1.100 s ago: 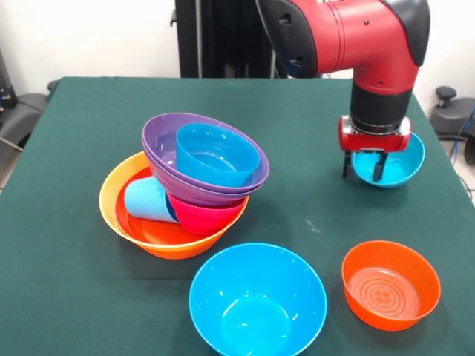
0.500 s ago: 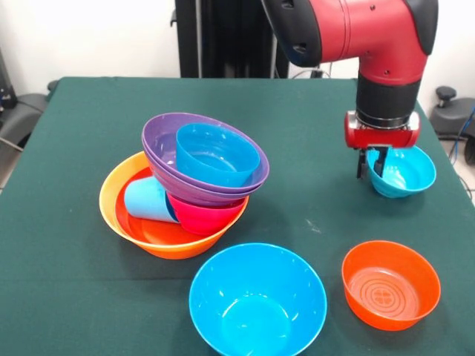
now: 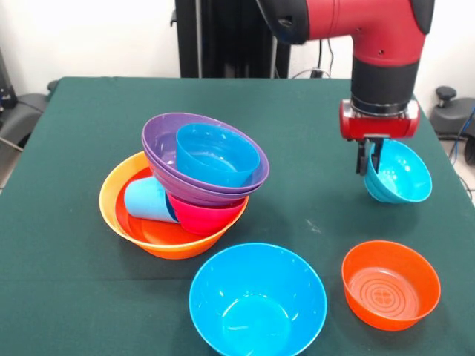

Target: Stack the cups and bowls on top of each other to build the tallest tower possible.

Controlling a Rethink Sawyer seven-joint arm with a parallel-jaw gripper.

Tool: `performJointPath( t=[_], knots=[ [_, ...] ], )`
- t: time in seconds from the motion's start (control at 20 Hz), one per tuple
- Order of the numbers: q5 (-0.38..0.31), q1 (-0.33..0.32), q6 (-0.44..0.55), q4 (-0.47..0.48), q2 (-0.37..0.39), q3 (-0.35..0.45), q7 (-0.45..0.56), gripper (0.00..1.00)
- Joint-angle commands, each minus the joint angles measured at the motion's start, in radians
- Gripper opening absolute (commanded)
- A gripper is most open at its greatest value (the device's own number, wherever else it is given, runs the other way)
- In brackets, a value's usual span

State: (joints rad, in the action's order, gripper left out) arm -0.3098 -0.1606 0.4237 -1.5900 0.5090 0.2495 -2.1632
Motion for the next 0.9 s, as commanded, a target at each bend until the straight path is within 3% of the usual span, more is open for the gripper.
performJointPath(
  t=[0.05, 0.5, 0.7, 0.9],
  knots=[
    [0.050, -0.119, 0.136, -0.154, 0.160, 0.146, 0.099, 0.00],
    [0.052, -0.313, 0.288, -0.248, 0.296, 0.314, 0.276, 0.00],
    [-0.010, -0.380, 0.312, -0.235, 0.312, 0.359, 0.348, 0.00],
    [-0.088, -0.451, 0.307, -0.174, 0.276, 0.402, 0.429, 0.00]
  ],
)
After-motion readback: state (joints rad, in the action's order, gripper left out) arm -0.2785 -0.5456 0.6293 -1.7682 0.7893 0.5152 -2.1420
